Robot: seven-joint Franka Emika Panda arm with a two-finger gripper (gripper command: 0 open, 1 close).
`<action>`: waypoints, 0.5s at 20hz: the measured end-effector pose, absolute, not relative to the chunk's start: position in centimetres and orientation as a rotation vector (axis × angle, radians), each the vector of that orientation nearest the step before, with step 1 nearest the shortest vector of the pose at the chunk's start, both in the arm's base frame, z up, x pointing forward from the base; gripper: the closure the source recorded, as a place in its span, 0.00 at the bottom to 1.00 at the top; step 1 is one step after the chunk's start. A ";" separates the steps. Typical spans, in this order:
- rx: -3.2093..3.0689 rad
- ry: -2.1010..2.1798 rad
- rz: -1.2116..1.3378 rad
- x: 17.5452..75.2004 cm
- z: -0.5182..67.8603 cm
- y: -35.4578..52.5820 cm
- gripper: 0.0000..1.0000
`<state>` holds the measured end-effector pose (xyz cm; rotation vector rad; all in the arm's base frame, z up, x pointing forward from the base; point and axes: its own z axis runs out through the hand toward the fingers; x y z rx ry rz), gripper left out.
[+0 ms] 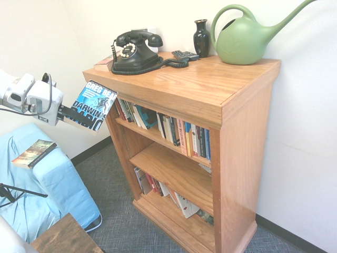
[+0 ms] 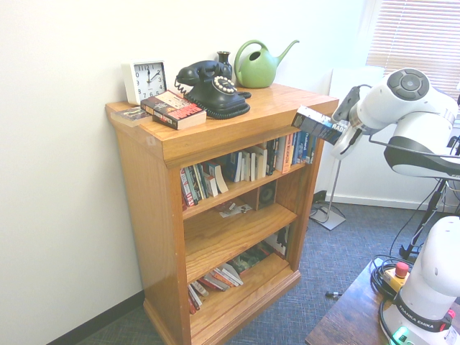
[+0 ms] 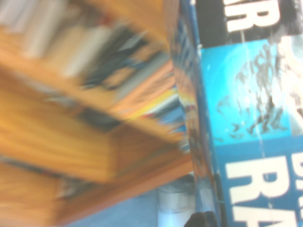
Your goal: Put the book on the shelf
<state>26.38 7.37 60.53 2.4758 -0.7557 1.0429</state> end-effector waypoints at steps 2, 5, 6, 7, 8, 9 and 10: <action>2.536 -0.765 1.011 25.4 58.9 9.1 1.00; 2.612 -0.786 0.958 24.5 57.0 10.6 1.00; 2.633 -0.793 0.942 24.4 56.6 10.9 1.00; 2.650 -0.798 0.927 24.4 56.1 11.0 1.00; 2.666 -0.800 0.917 24.4 55.5 11.0 1.00; 2.680 -0.800 0.904 24.5 54.9 10.9 1.00; 2.694 -0.801 0.893 24.6 54.3 10.8 1.00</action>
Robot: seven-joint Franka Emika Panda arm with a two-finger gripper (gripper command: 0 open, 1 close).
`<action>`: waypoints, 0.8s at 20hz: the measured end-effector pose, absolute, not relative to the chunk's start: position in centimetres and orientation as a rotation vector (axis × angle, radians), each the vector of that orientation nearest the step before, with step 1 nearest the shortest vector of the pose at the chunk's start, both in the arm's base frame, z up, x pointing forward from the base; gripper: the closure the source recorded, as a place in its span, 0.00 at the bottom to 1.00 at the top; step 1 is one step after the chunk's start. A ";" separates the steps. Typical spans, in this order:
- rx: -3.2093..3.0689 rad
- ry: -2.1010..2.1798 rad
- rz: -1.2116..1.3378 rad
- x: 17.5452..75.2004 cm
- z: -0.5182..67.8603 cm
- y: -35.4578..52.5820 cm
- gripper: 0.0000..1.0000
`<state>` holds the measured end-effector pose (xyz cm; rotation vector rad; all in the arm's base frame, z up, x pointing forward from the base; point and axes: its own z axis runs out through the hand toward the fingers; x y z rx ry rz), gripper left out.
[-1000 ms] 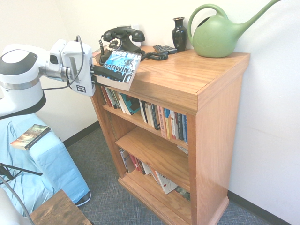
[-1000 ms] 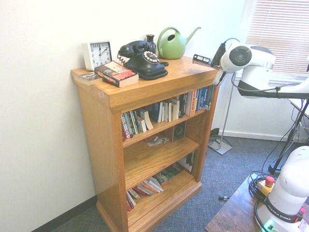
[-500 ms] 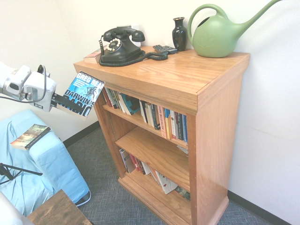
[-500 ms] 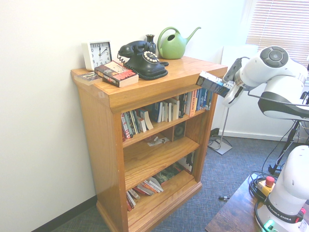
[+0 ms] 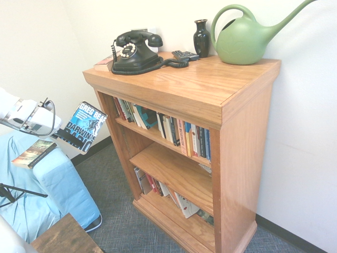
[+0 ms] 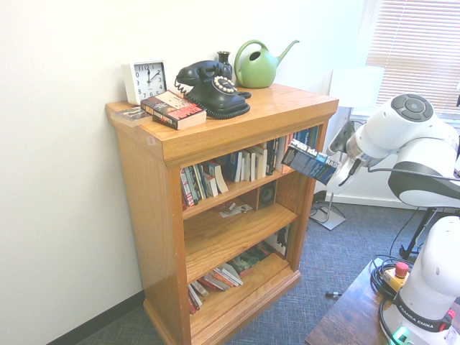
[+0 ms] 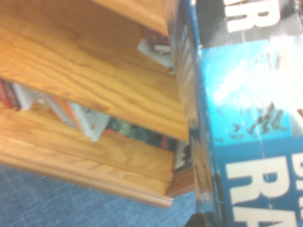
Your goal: Put the book on the shelf
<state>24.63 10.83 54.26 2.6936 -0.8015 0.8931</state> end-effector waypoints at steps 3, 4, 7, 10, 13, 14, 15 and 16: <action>2.725 -0.810 0.880 25.2 53.2 10.5 1.00; 2.733 -0.814 0.883 25.5 53.2 10.4 1.00; 2.746 -0.823 0.880 26.7 52.8 10.0 1.00; 2.754 -0.823 0.855 28.2 51.8 9.5 1.00; 2.761 -0.817 0.842 29.2 51.1 9.2 1.00; 2.764 -0.817 0.840 29.6 50.8 9.2 1.00; 2.767 -0.816 0.840 30.0 50.6 9.1 1.00; 2.770 -0.815 0.840 30.4 50.4 9.0 1.00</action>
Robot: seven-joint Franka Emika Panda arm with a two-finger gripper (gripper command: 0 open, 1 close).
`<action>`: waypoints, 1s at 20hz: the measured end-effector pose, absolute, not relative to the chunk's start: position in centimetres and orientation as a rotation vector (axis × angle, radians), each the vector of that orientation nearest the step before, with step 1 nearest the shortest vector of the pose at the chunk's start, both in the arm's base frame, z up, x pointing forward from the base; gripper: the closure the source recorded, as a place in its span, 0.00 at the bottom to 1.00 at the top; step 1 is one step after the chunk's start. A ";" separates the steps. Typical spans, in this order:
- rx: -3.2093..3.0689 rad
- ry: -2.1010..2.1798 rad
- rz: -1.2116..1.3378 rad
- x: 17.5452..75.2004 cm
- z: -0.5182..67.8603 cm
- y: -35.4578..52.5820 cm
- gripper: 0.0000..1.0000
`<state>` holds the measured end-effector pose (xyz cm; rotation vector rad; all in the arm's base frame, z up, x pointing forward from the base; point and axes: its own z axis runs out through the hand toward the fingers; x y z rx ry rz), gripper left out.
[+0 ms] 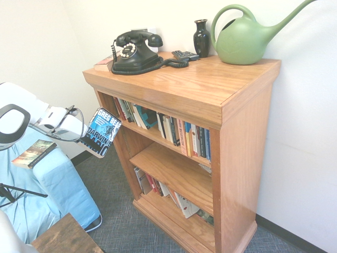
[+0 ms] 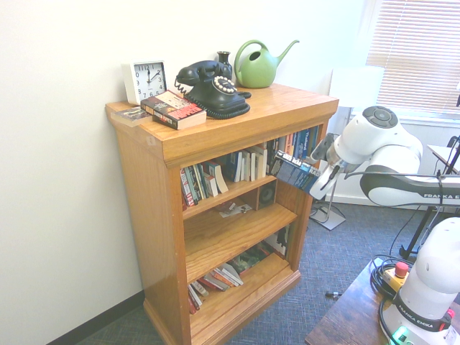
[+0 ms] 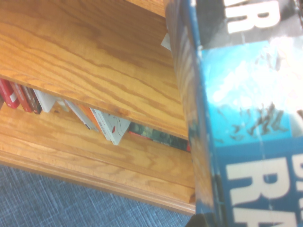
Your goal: Put the book on the shelf
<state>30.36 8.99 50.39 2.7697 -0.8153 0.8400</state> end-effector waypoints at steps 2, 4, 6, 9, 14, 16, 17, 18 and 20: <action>2.776 -0.809 0.855 31.2 50.1 8.8 1.00; 2.784 -0.802 0.866 32.1 49.6 8.4 1.00; 2.795 -0.791 0.873 33.1 49.1 7.8 1.00; 2.816 -0.755 0.894 34.5 48.5 6.3 1.00; 2.830 -0.637 0.925 36.6 47.3 4.1 1.00; 2.831 -0.596 0.930 37.1 46.5 4.8 1.00; 2.833 -0.573 0.926 37.3 46.1 5.4 1.00; 2.835 -0.556 0.923 37.4 45.7 5.9 1.00; 2.833 -0.541 0.929 37.7 45.1 6.6 1.00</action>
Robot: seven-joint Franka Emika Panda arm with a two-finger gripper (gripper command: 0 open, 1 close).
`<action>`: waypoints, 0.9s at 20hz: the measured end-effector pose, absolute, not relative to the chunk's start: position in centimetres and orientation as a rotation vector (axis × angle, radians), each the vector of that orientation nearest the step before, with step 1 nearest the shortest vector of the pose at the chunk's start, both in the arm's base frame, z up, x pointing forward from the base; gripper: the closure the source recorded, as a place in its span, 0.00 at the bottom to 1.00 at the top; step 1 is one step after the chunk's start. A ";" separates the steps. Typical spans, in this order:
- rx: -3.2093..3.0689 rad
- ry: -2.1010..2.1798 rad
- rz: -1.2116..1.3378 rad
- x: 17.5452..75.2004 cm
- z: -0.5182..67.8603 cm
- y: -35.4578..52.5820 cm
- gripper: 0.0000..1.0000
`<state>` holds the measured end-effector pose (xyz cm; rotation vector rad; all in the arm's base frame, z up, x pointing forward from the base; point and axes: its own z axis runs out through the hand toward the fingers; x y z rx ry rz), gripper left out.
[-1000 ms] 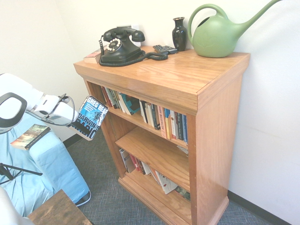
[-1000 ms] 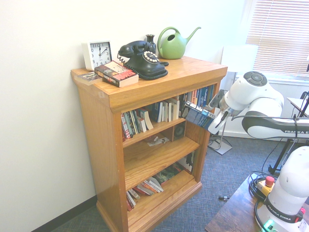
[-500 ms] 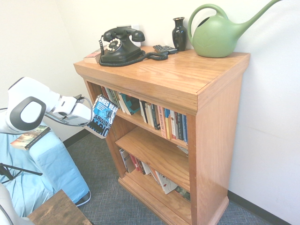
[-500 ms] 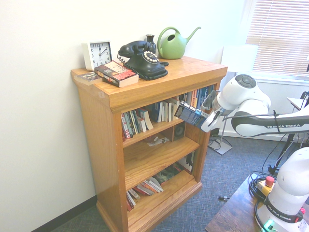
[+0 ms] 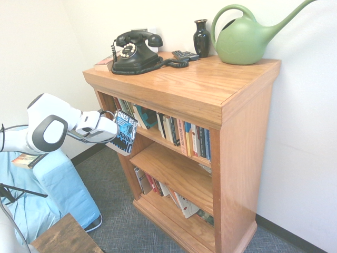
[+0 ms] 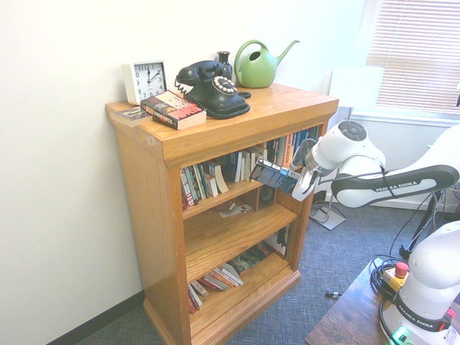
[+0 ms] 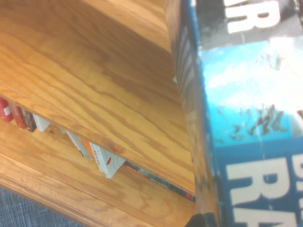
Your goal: Put the book on the shelf
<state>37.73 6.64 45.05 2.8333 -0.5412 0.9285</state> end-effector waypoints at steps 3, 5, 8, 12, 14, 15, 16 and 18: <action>2.822 -0.536 0.941 38.4 43.7 7.2 1.00; 2.817 -0.535 0.953 39.1 42.6 7.2 1.00; 2.803 -0.539 0.988 40.1 40.2 6.8 1.00; 2.792 -0.554 1.028 40.1 37.2 6.8 1.00; 2.778 -0.561 1.059 39.6 36.5 7.2 1.00; 2.771 -0.560 1.080 39.3 36.3 7.5 1.00; 2.767 -0.558 1.101 38.9 36.1 7.9 1.00; 2.766 -0.559 1.140 38.3 35.9 8.5 1.00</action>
